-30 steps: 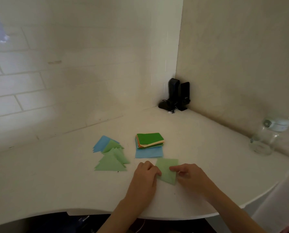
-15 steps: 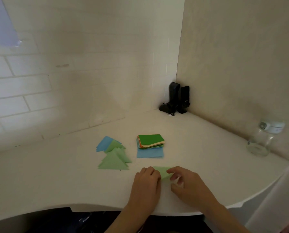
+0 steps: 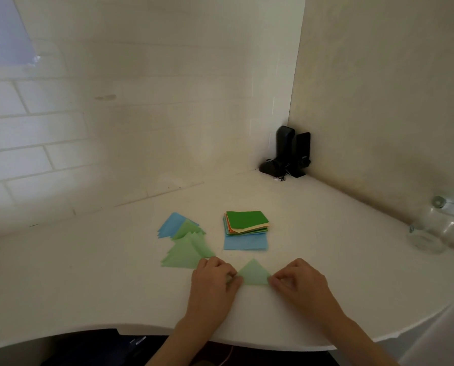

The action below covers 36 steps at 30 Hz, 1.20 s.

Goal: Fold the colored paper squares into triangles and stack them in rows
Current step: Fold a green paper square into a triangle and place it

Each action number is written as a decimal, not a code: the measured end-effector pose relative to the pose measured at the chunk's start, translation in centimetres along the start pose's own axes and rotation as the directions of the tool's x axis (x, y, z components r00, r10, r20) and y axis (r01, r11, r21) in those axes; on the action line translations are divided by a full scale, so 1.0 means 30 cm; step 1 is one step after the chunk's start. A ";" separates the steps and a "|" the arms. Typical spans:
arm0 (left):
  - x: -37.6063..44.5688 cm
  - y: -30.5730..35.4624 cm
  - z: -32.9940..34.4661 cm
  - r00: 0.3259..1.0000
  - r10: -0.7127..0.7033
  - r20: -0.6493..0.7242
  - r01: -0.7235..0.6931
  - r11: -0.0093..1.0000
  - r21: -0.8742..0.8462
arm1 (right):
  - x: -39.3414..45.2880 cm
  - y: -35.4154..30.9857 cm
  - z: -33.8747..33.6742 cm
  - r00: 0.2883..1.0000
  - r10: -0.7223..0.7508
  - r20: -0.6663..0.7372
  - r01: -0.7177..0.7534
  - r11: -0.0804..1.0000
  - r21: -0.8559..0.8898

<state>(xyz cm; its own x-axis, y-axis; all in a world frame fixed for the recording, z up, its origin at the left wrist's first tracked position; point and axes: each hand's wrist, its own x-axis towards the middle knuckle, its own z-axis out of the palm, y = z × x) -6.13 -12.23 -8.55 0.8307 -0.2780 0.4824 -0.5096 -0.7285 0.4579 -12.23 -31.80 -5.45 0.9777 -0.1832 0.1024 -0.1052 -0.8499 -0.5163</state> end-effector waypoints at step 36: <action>-0.001 0.073 0.003 0.999 0.019 0.041 -0.022 0.996 0.083 | 0.021 -0.007 -0.004 0.994 0.098 0.044 -0.103 0.984 0.143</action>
<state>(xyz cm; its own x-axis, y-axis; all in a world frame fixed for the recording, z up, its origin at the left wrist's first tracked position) -7.25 -13.88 -7.63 0.8292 -0.3171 0.4604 -0.5079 -0.7714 0.3835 -11.61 -31.78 -5.17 0.9698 -0.2434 0.0138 -0.1783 -0.7469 -0.6406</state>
